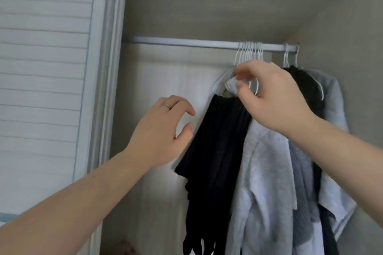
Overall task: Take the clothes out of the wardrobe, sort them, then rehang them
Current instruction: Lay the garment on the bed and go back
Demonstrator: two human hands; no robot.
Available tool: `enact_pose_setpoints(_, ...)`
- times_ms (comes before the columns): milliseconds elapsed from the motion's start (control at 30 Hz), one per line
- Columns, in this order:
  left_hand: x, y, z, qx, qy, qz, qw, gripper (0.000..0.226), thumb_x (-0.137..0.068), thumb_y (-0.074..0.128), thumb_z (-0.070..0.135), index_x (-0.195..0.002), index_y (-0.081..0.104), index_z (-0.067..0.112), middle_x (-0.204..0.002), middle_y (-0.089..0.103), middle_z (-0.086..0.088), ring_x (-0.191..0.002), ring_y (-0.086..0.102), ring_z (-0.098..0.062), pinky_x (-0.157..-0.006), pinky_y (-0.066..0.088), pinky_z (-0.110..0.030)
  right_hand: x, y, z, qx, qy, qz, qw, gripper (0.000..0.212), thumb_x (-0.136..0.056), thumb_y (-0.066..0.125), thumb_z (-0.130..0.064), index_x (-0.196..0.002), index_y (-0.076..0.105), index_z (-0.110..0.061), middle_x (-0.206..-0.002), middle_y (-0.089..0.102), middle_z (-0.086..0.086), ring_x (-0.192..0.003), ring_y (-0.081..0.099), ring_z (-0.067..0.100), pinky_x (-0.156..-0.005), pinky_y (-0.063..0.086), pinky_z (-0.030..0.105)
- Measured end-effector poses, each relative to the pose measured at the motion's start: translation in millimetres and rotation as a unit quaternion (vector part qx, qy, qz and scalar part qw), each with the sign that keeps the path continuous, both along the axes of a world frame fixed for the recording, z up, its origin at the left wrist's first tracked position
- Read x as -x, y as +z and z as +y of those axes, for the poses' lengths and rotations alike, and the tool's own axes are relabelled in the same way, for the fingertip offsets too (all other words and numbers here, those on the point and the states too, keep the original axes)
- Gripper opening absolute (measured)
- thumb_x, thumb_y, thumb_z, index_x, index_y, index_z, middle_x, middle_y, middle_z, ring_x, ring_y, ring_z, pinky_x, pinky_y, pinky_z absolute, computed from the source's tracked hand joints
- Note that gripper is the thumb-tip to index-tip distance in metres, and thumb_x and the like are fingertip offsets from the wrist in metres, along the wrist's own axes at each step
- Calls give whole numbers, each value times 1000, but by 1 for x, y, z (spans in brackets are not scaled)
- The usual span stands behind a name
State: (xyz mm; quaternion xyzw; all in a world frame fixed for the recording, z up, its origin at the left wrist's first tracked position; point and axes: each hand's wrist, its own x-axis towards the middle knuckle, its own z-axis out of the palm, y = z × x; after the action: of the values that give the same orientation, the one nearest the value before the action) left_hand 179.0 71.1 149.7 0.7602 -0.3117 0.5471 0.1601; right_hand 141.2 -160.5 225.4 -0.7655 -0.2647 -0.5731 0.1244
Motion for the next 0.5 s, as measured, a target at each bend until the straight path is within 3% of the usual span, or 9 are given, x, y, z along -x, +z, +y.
enact_pose_setpoints(133,-48,14,-57,22,-23,126,991,33,-95,52,37,-127,52,27,-134,48,13,-121,45,-12,-95,43,-33,-19,32,-40,2,-91,57,994,36,-88,48,-32,-122,58,-21,-111,65,-7,-106,58,23,-91,47,46)
enact_pose_setpoints(233,-83,24,-90,43,-55,214,974,43,-97,52,45,-137,46,28,-144,44,8,-130,43,-13,-105,39,-34,-39,54,-56,9,-145,117,983,39,-90,50,-31,-127,53,-21,-116,65,-4,-106,58,24,-90,48,42)
enact_pose_setpoints(367,-125,37,-120,78,-79,307,945,57,-97,48,54,-147,38,28,-152,40,2,-133,45,-18,-103,38,-31,-69,84,-58,25,-185,201,962,46,-92,49,-33,-136,50,-19,-127,62,5,-113,57,28,-95,49,42)
enact_pose_setpoints(433,-142,41,-131,91,-96,345,929,65,-96,45,60,-151,33,28,-155,38,-1,-137,43,-21,-109,37,-35,-87,96,-54,38,-220,227,948,45,-92,49,-35,-134,54,-18,-126,62,7,-114,56,30,-96,48,41)
enact_pose_setpoints(500,-158,43,-139,94,-107,368,919,72,-94,44,64,-154,28,27,-158,35,-2,-141,38,-22,-115,33,-39,-104,105,-47,59,-279,245,927,38,-91,50,-37,-121,60,-17,-113,63,5,-104,56,30,-91,46,38)
